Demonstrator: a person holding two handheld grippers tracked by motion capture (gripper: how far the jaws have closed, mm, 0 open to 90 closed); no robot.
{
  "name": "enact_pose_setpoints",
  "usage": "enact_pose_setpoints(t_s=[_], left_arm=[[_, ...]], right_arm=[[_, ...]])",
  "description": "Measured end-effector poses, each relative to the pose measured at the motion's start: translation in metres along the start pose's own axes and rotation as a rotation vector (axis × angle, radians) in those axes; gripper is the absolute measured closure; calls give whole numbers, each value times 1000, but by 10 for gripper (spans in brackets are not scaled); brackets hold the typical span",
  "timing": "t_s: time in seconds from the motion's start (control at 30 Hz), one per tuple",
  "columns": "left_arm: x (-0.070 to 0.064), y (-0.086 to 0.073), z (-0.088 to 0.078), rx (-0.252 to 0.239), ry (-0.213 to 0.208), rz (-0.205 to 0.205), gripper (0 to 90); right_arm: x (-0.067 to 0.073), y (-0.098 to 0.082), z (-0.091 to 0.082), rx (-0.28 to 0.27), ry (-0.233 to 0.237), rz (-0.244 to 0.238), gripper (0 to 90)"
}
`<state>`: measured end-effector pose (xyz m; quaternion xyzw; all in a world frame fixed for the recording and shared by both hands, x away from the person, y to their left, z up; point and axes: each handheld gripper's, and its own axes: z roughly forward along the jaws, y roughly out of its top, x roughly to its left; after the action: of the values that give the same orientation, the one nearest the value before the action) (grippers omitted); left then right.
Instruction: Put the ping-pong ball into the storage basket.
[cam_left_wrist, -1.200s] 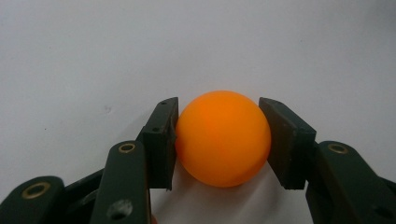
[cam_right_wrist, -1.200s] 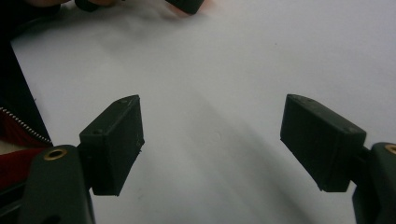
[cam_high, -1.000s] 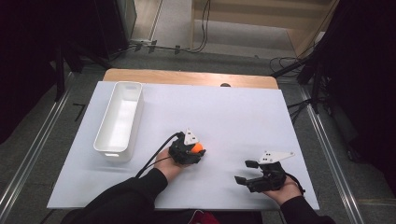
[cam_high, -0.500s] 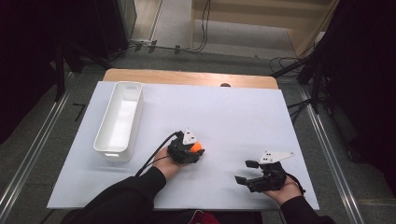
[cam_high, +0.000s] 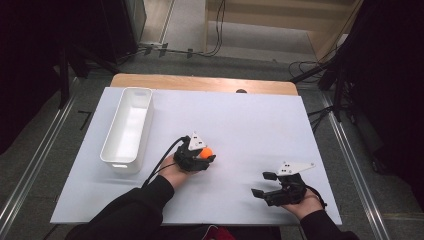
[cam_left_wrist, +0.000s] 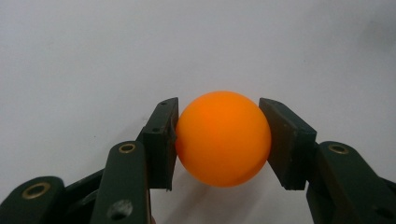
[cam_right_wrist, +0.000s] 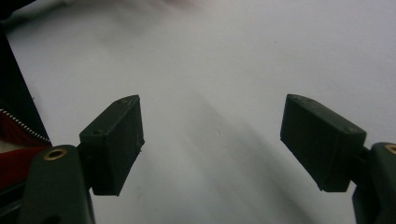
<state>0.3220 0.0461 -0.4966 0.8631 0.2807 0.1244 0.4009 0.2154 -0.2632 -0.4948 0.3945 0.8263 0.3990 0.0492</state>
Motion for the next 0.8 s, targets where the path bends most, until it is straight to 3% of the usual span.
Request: enact_pose_setpoints(t_s=[0.8], left_arm=[[2, 7, -26, -38, -29, 11, 496]], right_arm=[[1, 0, 0, 7, 2, 3, 201]])
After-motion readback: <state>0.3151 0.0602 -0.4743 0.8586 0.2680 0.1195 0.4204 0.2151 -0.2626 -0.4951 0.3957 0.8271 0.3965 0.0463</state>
